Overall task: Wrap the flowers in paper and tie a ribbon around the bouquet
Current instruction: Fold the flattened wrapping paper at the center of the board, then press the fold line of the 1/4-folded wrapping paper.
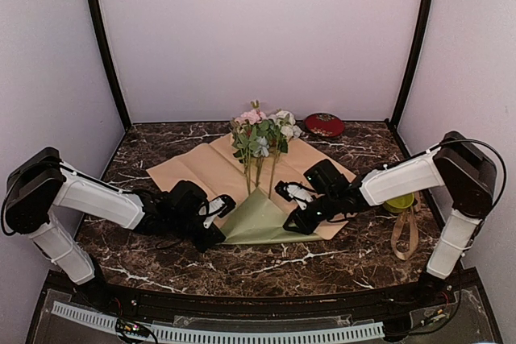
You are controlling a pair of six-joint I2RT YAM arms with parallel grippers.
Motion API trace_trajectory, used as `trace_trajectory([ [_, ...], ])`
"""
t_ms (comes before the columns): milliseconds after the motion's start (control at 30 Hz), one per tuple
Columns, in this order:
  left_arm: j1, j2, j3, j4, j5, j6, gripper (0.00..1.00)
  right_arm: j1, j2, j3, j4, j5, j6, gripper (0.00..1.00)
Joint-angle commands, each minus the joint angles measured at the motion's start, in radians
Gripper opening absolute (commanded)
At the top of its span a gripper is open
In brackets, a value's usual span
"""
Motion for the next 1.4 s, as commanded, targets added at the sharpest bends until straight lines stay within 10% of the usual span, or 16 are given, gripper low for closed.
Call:
trace_trajectory([
  [0, 0.011, 0.028, -0.015, -0.035, -0.005, 0.006, 0.0, -0.018, -0.055, -0.041, -0.002, -0.034, 0.032, 0.23],
  [433, 0.011, 0.025, -0.017, -0.039, 0.005, 0.001, 0.0, 0.022, -0.154, 0.082, -0.114, 0.074, 0.06, 0.3],
  [667, 0.011, 0.025, -0.021, -0.033, 0.009, 0.002, 0.0, 0.121, -0.029, 0.131, 0.033, -0.233, 0.021, 0.14],
  [933, 0.014, 0.017, -0.025, -0.042, 0.011, 0.007, 0.0, 0.121, 0.206, 0.275, -0.061, -0.252, -0.009, 0.02],
  [1367, 0.02, -0.008, -0.056, -0.047, -0.006, 0.016, 0.0, 0.008, 0.095, 0.017, -0.044, -0.187, 0.084, 0.0],
])
